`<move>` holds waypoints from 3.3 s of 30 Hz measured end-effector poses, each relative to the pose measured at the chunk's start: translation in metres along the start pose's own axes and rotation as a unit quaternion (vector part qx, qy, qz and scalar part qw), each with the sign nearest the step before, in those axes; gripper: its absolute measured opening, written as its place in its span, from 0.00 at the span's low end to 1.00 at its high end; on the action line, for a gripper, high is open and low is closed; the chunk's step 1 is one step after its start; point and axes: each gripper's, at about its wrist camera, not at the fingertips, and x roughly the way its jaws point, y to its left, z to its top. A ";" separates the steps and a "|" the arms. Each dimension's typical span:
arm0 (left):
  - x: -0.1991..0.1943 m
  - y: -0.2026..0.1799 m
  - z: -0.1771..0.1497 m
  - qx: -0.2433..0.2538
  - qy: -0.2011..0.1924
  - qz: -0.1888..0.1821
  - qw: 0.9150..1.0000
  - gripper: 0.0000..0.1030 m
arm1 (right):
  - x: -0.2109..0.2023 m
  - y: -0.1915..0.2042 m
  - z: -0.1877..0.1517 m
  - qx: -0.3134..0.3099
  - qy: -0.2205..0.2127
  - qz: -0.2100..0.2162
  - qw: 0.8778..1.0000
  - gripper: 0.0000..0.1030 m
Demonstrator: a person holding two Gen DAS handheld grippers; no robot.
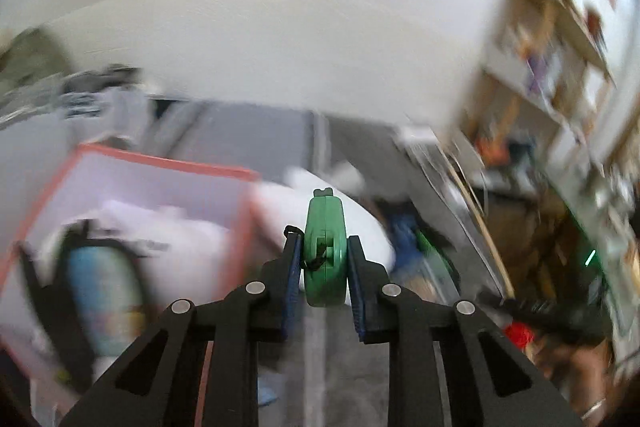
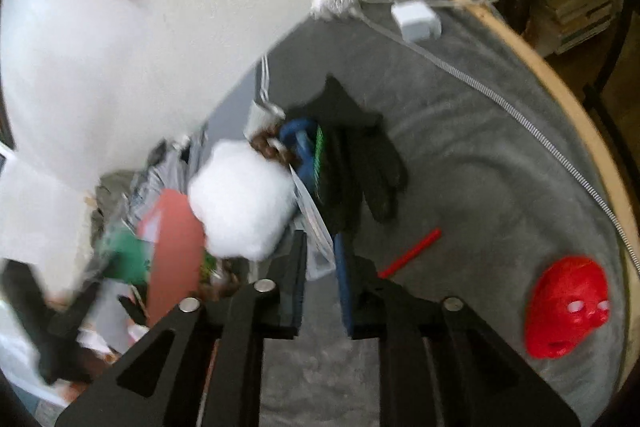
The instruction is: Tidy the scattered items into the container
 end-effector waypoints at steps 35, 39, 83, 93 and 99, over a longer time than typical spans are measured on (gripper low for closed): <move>-0.068 0.201 0.000 -0.218 -0.036 0.183 0.958 0.80 | 0.030 0.300 -0.158 -0.332 0.025 0.124 0.935 0.75; -0.067 0.207 -0.001 -0.219 -0.032 0.184 0.958 0.80 | 0.034 0.239 -0.125 -0.218 0.007 0.109 0.970 0.77; -0.052 0.222 -0.006 -0.240 -0.011 0.183 0.953 0.80 | 0.018 0.298 -0.119 -0.175 0.014 0.311 0.934 0.20; -0.048 0.215 -0.004 -0.231 -0.007 0.177 0.957 0.80 | 0.054 0.270 -0.116 -0.158 0.013 0.244 0.957 0.86; -0.041 0.204 -0.003 -0.215 0.000 0.172 0.961 0.80 | 0.104 0.175 -0.093 -0.029 0.083 0.170 0.981 0.52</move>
